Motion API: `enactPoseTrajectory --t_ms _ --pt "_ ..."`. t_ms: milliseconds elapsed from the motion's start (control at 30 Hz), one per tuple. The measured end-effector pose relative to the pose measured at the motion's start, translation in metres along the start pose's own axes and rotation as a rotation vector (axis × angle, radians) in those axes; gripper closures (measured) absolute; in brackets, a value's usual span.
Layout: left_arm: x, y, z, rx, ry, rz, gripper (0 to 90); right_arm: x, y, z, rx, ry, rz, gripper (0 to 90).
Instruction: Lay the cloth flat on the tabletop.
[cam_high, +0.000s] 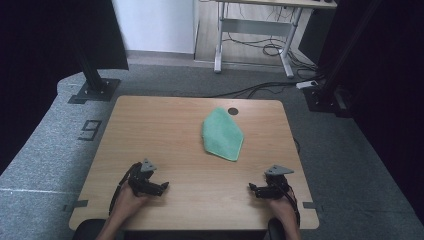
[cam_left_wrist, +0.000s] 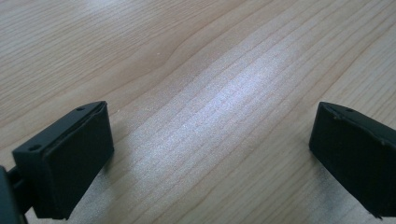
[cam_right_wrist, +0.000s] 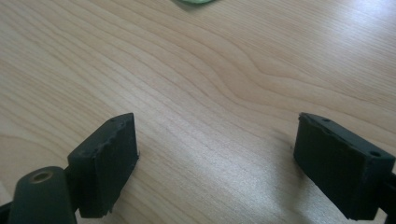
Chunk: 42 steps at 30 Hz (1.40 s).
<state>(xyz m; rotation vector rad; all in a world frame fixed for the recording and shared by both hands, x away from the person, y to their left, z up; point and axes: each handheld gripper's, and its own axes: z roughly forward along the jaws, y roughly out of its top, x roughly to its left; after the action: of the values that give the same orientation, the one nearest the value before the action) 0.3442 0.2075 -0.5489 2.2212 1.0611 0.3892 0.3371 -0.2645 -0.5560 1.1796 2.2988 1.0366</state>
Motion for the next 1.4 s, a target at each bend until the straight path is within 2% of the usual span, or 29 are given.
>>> enactPoseTrajectory --t_ms 133,767,1000,1400 --pt "0.000 0.000 0.000 0.000 0.002 -0.001 0.0 -0.001 0.000 0.000 -0.005 0.015 0.006 13.8" --pt "0.000 0.001 0.001 0.000 0.004 -0.002 0.0 0.001 0.000 0.000 -0.004 0.006 -0.007 15.2" --pt "0.000 0.001 0.001 0.001 0.004 -0.002 0.0 -0.006 -0.001 -0.002 -0.027 0.050 0.042 17.2" --pt "0.000 0.001 0.001 0.001 0.007 -0.005 0.0 -0.010 0.009 -0.001 -0.024 0.074 0.019 22.0"
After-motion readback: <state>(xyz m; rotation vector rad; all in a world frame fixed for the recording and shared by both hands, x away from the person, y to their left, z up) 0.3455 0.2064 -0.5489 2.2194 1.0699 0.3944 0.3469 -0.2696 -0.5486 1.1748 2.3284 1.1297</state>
